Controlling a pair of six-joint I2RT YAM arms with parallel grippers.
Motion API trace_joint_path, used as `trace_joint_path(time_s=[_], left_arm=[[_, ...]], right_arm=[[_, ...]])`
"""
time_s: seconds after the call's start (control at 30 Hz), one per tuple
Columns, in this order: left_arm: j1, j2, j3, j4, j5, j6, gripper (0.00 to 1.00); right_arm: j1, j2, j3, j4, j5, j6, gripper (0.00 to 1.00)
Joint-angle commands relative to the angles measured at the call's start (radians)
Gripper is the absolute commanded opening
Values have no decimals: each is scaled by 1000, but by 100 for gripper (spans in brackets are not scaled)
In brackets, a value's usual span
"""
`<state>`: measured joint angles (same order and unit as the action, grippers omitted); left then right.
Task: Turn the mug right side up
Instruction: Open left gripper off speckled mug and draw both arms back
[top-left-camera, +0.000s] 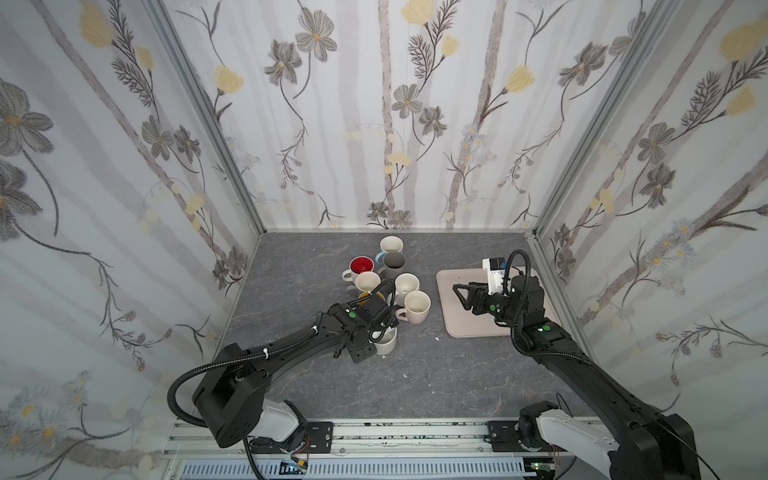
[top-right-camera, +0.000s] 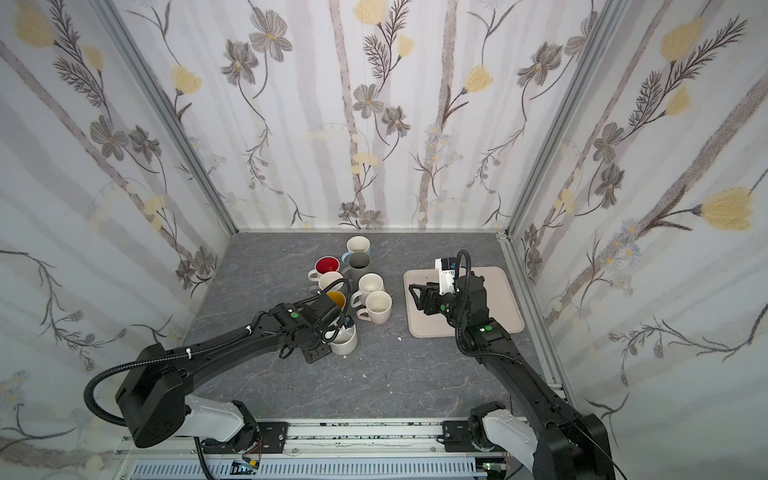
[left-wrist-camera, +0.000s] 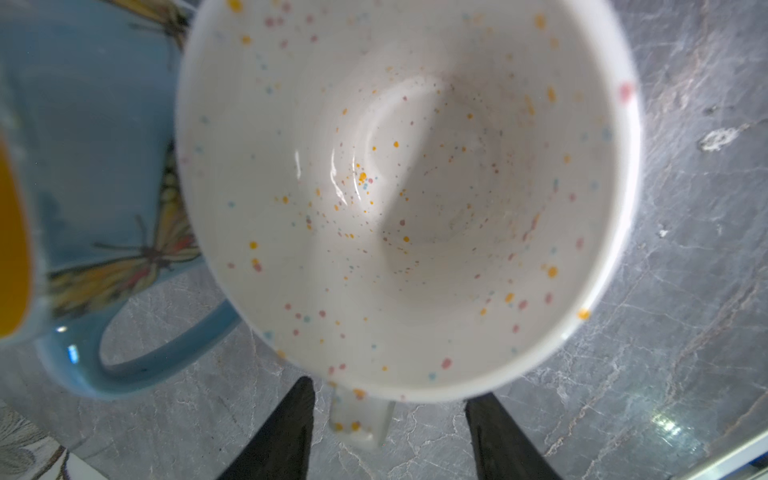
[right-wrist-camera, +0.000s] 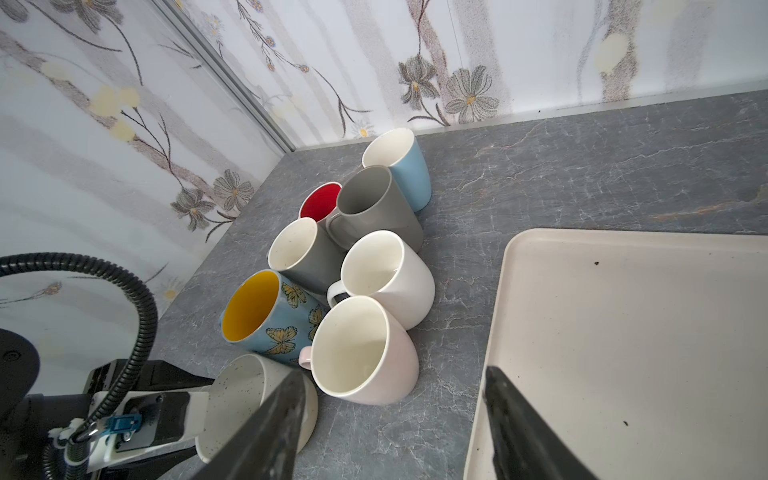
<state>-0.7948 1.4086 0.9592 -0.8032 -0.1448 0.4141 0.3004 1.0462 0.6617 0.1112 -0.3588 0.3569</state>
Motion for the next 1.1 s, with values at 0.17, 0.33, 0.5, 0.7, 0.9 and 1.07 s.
trace_joint_path(time_s=[0.17,0.33,0.5,0.7,0.9,1.07], left_arm=[[3,-85,36,-6,-97,-18,74],[12,-207,11,65,-205,8,84],[107,-349,-41,198,-260,62,97],[223,-438,-93,364,-205,35,100],[329,-431,-135,491,-135,-53,100],[437,-418,-178,602,-59,-157,100]], right_arm=[[-53,-56,7,-61,215,-22,80],[-88,-113,-4,-88,365,-52,92],[-112,-158,-43,-87,542,-93,100],[-121,-173,-133,30,652,-151,100],[-121,-206,-312,301,720,-197,100],[-124,-193,-425,473,778,-249,100]])
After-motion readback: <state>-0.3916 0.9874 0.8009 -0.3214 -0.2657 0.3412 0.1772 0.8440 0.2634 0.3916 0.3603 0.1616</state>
